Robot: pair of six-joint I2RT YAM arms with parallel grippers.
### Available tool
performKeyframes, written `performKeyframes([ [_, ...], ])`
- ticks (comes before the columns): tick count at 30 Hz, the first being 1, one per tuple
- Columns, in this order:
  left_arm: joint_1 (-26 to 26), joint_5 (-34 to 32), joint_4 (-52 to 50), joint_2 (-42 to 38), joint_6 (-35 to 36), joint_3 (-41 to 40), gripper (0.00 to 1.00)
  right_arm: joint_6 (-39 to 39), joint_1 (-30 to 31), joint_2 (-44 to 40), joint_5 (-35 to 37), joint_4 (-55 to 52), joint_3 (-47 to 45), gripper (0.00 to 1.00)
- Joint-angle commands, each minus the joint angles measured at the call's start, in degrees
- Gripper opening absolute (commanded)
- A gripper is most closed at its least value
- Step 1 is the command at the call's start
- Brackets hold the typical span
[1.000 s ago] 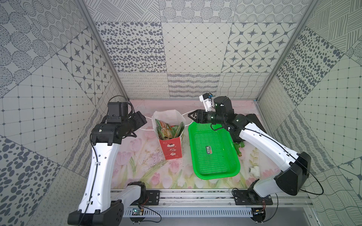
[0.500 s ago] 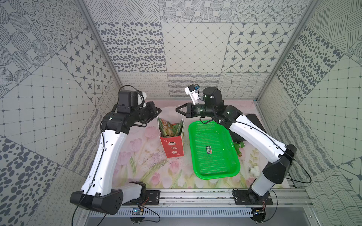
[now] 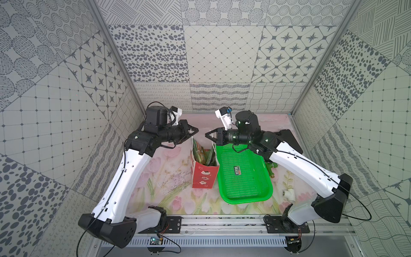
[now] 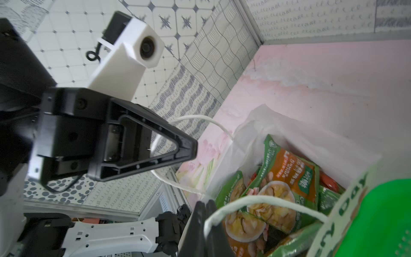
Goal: Place the condiment packets inside the bag
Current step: Adjust the paper bag at the center of the board.
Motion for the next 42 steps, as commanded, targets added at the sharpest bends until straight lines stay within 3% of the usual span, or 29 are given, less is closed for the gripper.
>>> performKeyframes([
  [1, -0.73, 8.6, 15.71, -2.35, -5.87, -12.0, 0.0, 0.7, -2.23, -1.89, 2.15, 5.96, -4.24, 0.0],
  [5, -1.02, 7.71, 14.51, -4.17, -4.13, -13.26, 0.04, 0.69, -2.93, -3.33, 0.34, 6.77, -5.36, 0.02],
  [8, -1.03, 4.49, 9.22, -5.88, -0.65, -9.31, 0.3, 0.96, -2.87, -4.36, -1.51, 7.36, -4.99, 0.21],
  [12, -0.93, 0.46, 3.11, -7.81, 2.89, -4.93, 0.51, 1.4, -2.67, -6.52, -2.87, 8.06, -5.07, 0.41],
  [15, -0.52, -7.41, -2.49, -10.93, 5.34, -3.24, 0.65, 1.04, -2.71, -9.34, -2.24, 7.73, -5.85, 0.5],
  [21, -0.04, -25.85, -10.24, -19.67, 7.77, -3.43, 0.82, 0.13, -4.08, -15.25, 1.13, 5.28, -9.35, 0.68],
  [26, -0.01, -38.83, -12.62, -25.69, 7.84, -6.92, 0.87, 1.09, -7.57, -19.49, 4.79, 3.44, -14.21, 0.79],
  [30, -0.05, -46.98, -15.56, -27.51, 6.17, -9.85, 0.87, 2.16, -11.11, -21.76, 7.08, 1.99, -19.19, 0.79],
  [33, -0.02, -51.7, -17.38, -28.07, 3.83, -13.67, 0.86, 3.1, -13.51, -23.3, 8.56, 1.96, -24.27, 0.73],
  [37, 0.5, -52.77, -16.04, -29.59, -1.07, -21.87, 0.74, 3.47, -14.72, -22.25, 8.37, 2.41, -29.54, 0.53],
  [42, 1.82, -46.42, -7.69, -30.26, -7.08, -33.21, 0.55, 5.25, -14.1, -17.89, 4.49, 8.83, -33.68, 0.28],
])
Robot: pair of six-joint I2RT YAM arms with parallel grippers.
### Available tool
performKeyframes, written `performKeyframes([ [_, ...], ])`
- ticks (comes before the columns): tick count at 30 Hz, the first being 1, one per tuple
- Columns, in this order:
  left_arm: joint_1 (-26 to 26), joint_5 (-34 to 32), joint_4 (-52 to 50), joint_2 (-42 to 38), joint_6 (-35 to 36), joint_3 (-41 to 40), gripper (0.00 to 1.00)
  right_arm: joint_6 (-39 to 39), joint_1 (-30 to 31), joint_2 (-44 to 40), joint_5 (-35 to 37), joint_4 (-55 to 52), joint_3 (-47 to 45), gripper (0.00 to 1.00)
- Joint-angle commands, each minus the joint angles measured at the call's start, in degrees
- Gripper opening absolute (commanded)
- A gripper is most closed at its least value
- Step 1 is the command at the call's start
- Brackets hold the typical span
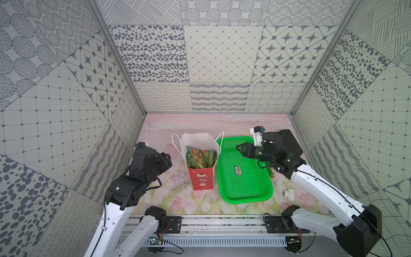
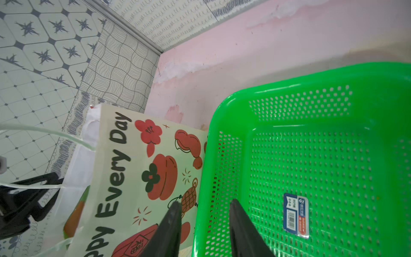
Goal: Place the condiment packets inside the bag
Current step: Adjust the paper bag at the center of the board.
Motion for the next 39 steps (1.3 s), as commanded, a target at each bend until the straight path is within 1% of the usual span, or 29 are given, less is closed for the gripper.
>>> performKeyframes([
  [1, 2.03, -0.09, 7.93, 0.17, -8.1, -10.48, 0.5, 1.58, 1.19, 3.22, -2.27, 7.6, -1.54, 0.26],
  [4, 3.17, 5.55, 16.11, 4.32, -10.09, -16.98, 0.36, 1.86, 3.75, 7.76, -2.45, 10.2, -1.09, 0.26],
  [8, 3.18, 13.02, 28.07, 12.51, -11.83, -22.29, 0.24, 2.89, 7.01, 14.05, -2.98, 14.2, 0.28, 0.26],
  [9, 3.11, 14.5, 30.77, 14.31, -12.04, -22.83, 0.23, 2.99, 7.72, 15.35, -3.04, 15.16, 0.74, 0.26],
  [11, 0.74, 15.49, 34.83, 18.1, -12.46, -22.76, 0.2, 3.25, 9.44, 17.93, -3.29, 16.47, 2.46, 0.26],
  [12, -0.74, 15.65, 35.87, 19.57, -12.73, -22.31, 0.19, 3.29, 10.25, 18.79, -3.54, 16.98, 3.18, 0.26],
  [14, -5.45, 14.54, 37.92, 22.6, -13.57, -20.55, 0.19, 3.23, 12.27, 20.65, -3.78, 18.13, 4.87, 0.26],
  [16, -8.53, 14.12, 40.37, 25.43, -14.53, -19.67, 0.18, 3.29, 13.63, 22.23, -3.73, 18.45, 6.05, 0.26],
  [18, -9.97, 15.34, 43.43, 28.52, -15.7, -19.5, 0.15, 3.82, 14.15, 23.28, -3.94, 19.31, 6.3, 0.26],
  [21, -11.87, 16.54, 46.29, 32.02, -16.31, -18.64, 0.14, 4.34, 14.45, 23.59, -4.06, 20.17, 5.68, 0.26],
  [25, -12.43, 16.62, 47.79, 31.37, -15.86, -18.34, 0.15, 3.74, 14.34, 20.77, -1.93, 18.81, 4.32, 0.26],
  [29, -12.4, 17.55, 46.96, 30.8, -13.61, -16.62, 0.15, 3.08, 13.92, 17.36, 0.92, 16.07, 3.17, 0.26],
  [31, -12.01, 15.93, 44.05, 28.9, -12.57, -16.44, 0.15, 2.69, 13.44, 15.14, 2.78, 14.1, 2.55, 0.26],
  [33, -10.69, 14.03, 40.82, 25.56, -12.07, -17.39, 0.18, 1.99, 12.76, 12.38, 5.05, 11.73, 1.9, 0.29],
  [37, -6.53, 9.85, 31.16, 17.65, -11.75, -18.79, 0.25, -0.11, 10.68, 5.91, 8.93, 5.57, 0.96, 0.34],
  [39, -4.39, 8.47, 26.85, 13.98, -11.31, -19.22, 0.27, -1.09, 9.32, 2.86, 10.52, 2.81, 0.5, 0.38],
])
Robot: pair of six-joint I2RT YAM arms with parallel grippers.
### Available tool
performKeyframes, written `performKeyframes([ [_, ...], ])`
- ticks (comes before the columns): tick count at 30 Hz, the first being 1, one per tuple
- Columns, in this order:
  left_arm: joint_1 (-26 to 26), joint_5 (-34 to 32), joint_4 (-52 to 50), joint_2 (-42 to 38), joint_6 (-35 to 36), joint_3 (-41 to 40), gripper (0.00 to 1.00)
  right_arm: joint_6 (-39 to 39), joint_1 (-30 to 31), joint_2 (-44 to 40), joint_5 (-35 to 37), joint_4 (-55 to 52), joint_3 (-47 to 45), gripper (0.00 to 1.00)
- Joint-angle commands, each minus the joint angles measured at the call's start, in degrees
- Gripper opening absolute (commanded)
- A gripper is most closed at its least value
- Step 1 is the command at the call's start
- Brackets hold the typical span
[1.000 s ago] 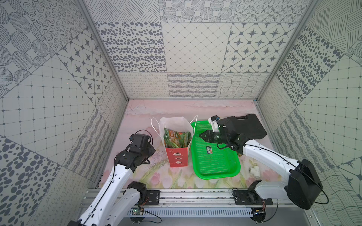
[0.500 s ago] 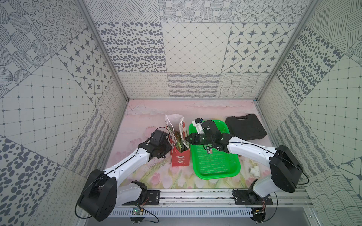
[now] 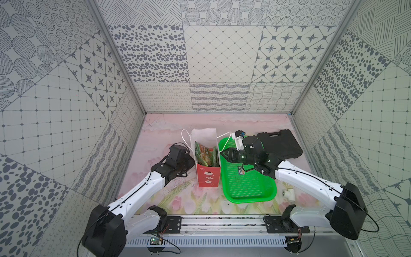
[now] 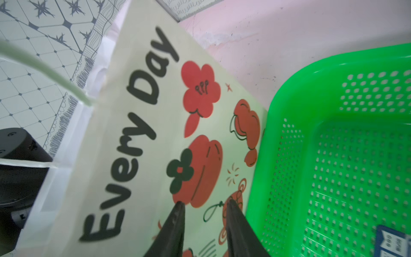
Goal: Place the condiment packets inside the bag
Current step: Adjust the paper bag at the center of the board, then reset both arms
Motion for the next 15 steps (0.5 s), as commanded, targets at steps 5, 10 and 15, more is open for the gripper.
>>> performKeyframes([
  [5, 8.99, -7.06, -18.04, -13.43, 4.51, 0.52, 0.35, -5.28, -5.69, -11.73, 8.28, -10.28, -1.68, 0.47],
  [10, 12.78, -11.02, -23.09, -17.61, 7.18, 3.07, 0.47, -9.32, -8.99, -18.29, 13.94, -15.19, -1.76, 0.59],
  [15, 14.12, -14.45, -23.7, -17.03, 9.82, 6.52, 0.67, -14.3, -10.73, -23.21, 21.2, -17.44, -2.39, 0.87],
])
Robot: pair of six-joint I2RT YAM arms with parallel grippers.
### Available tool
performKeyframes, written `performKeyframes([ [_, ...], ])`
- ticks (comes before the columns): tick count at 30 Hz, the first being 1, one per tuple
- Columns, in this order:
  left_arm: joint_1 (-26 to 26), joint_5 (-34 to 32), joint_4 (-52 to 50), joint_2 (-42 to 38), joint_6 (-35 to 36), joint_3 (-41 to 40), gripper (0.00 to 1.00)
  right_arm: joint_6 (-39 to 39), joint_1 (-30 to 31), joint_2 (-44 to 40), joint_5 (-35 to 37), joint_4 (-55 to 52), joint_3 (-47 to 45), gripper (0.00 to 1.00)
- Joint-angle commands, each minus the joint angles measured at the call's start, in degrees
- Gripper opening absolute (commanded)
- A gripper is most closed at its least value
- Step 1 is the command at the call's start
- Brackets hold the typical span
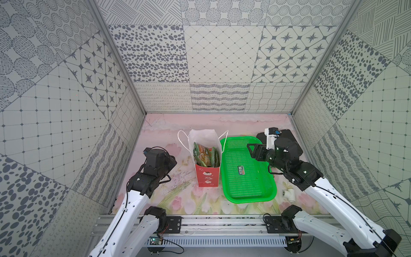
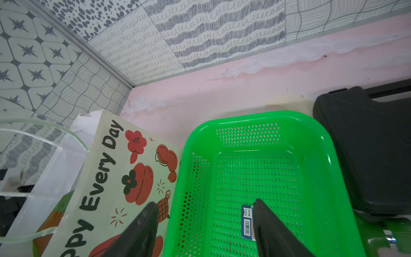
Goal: Place the condiment packets inside the bag
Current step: Reset both arms
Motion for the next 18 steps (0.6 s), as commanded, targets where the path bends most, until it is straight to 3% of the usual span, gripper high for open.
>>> performKeyframes([
  [1, 1.6, -6.33, -6.0, 0.58, 5.2, 3.5, 0.73, -6.05, -0.98, -3.16, 8.09, -1.83, -1.28, 0.95],
  [3, 1.55, -6.16, -4.69, 2.26, 5.67, 4.78, 0.85, -8.25, -1.4, -4.66, 10.63, -1.74, -2.12, 0.97],
  [4, 1.63, -5.75, -3.58, 3.07, 6.87, 5.47, 0.97, -9.53, -1.78, -5.12, 11.93, -1.61, -2.38, 0.97],
  [5, 1.65, -5.3, -2.15, 3.61, 7.92, 5.76, 0.99, -10.56, -2.17, -5.45, 12.99, -1.51, -2.58, 0.97],
  [11, 1.58, -9.0, 6.7, 5.1, 13.66, 4.61, 0.99, -15.68, -7.22, -6.52, 17.8, 3.68, -6.74, 0.97],
  [18, 1.67, -8.96, 22.49, 11.55, 24.23, -0.68, 0.99, -18.17, -19.76, -5.91, 13.56, 15.28, -15.25, 0.97],
])
